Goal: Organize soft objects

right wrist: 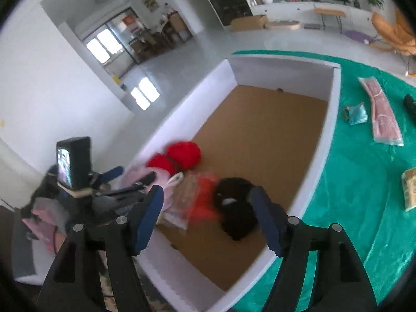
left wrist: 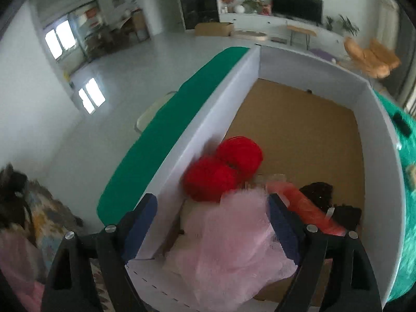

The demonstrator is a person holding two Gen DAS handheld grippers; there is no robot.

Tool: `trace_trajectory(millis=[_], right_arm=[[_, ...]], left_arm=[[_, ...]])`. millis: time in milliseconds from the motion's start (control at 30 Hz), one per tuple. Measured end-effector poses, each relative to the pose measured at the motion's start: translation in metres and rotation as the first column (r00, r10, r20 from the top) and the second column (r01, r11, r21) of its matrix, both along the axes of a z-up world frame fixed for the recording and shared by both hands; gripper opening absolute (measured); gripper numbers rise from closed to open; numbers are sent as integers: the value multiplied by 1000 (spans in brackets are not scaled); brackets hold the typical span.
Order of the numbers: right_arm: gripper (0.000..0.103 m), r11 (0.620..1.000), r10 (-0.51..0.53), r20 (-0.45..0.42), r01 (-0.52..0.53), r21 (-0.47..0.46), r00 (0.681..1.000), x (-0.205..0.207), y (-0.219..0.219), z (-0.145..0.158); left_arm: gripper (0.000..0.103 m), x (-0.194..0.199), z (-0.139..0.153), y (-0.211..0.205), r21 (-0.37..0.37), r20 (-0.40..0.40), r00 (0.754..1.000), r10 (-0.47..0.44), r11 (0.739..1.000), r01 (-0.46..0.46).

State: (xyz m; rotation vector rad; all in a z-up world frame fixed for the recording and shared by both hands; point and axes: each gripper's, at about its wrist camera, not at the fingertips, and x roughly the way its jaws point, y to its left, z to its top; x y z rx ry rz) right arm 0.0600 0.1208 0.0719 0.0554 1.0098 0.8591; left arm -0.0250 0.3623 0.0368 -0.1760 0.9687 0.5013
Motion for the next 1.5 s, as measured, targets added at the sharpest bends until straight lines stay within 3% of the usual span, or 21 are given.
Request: trace_trajectory(millis=[100, 233, 400, 567, 667, 833, 933, 1000, 1133, 1267, 1367, 1500], right_arm=[[73, 997, -76, 62, 77, -22, 995, 8, -29, -6], [73, 968, -227, 133, 239, -74, 965, 12, -93, -21], [73, 873, -444, 164, 467, -141, 881, 28, -193, -65], [73, 762, -585, 205, 618, -192, 785, 27, -280, -101], [73, 699, -640, 238, 682, -213, 731, 25, -320, -117], [73, 611, -705, 274, 757, -234, 654, 27, -360, -132], [73, 545, -737, 303, 796, -262, 604, 28, -376, -135], [73, 526, -760, 289, 812, -252, 582, 24, -382, -134], [75, 517, -779, 254, 816, -260, 574, 25, -387, -138], [81, 523, -759, 266, 800, -293, 594, 27, -381, -139], [83, 522, -750, 275, 793, -313, 602, 26, -375, -140], [84, 524, -749, 274, 792, -314, 604, 25, -374, -141]], left_arm=[[85, 3, 4, -5, -30, 48, 999, 21, 999, -19], [85, 8, 15, -23, -46, 140, 990, -11, 999, 18], [85, 17, 35, -72, -69, 215, 967, -136, 986, 154], [85, 29, 49, -134, -104, 255, 926, -280, 944, 314], [85, 34, 52, -177, -124, 268, 891, -367, 904, 410], [90, 36, 58, -265, -147, 280, 794, -540, 793, 591], [96, 44, 39, -322, -152, 238, 739, -631, 727, 670], [96, 54, 17, -347, -172, 212, 722, -658, 702, 691], [96, 84, -28, -378, -166, 137, 741, -657, 723, 671], [96, 124, -68, -397, -66, 81, 766, -638, 763, 643], [96, 147, -89, -396, -39, 46, 778, -627, 777, 629], [96, 161, -103, -396, -60, 39, 782, -622, 780, 623]])
